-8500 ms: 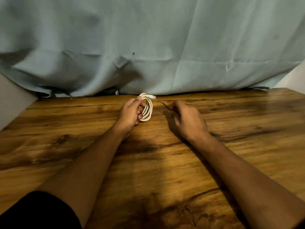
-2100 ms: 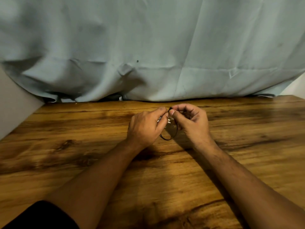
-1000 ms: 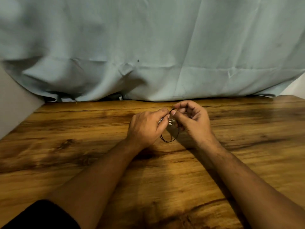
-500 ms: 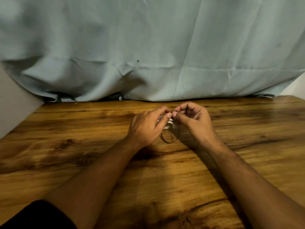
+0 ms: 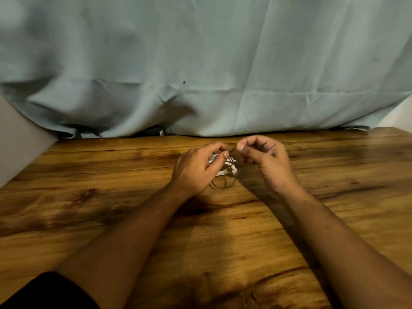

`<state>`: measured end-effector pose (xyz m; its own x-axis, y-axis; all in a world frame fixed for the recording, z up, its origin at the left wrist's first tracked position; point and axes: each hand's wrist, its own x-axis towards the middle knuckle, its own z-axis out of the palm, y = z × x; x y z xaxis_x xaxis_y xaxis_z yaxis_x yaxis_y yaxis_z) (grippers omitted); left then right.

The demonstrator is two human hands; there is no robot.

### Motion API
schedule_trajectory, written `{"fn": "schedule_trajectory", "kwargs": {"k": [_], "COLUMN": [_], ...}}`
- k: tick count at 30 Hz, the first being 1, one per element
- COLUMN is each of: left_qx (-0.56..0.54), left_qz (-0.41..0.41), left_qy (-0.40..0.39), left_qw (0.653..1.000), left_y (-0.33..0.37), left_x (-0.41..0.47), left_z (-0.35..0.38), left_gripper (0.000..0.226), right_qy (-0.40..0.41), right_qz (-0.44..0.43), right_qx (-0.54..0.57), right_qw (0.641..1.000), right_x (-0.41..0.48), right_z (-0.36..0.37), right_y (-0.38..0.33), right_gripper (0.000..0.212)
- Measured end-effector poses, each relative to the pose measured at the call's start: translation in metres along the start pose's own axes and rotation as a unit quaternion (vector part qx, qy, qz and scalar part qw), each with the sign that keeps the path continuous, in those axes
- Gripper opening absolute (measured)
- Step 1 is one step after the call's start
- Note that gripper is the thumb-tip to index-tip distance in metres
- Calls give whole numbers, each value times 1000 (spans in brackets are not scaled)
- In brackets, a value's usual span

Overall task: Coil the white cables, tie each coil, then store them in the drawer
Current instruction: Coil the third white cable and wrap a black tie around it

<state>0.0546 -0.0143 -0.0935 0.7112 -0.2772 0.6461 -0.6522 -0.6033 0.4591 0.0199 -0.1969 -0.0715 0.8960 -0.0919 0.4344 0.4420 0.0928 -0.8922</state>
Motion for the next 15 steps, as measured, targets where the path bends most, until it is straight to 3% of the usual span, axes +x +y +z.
{"fn": "schedule_trajectory", "kwargs": {"k": [4,6,10,15], "left_qx": [-17,-26,-39,-60], "left_qz": [-36,-44,-53,-66], "left_qy": [5,7,2,9], "left_qw": [999,999,998,996], "left_y": [-3,-3,-3,-3], "left_x": [1,2,2,3], "left_z": [0,-1,-1,-1], "left_gripper": [13,16,21,18], "right_qy": [111,128,104,38], "right_qz": [0,1,12,31], "right_qx": [182,222,208,139], "right_qw": [977,967,973,989], "right_x": [9,11,10,7], "right_z": [-18,-27,-23,-11], "right_y": [-20,-22,-17,-12], "right_gripper": [16,13,10,23]}}
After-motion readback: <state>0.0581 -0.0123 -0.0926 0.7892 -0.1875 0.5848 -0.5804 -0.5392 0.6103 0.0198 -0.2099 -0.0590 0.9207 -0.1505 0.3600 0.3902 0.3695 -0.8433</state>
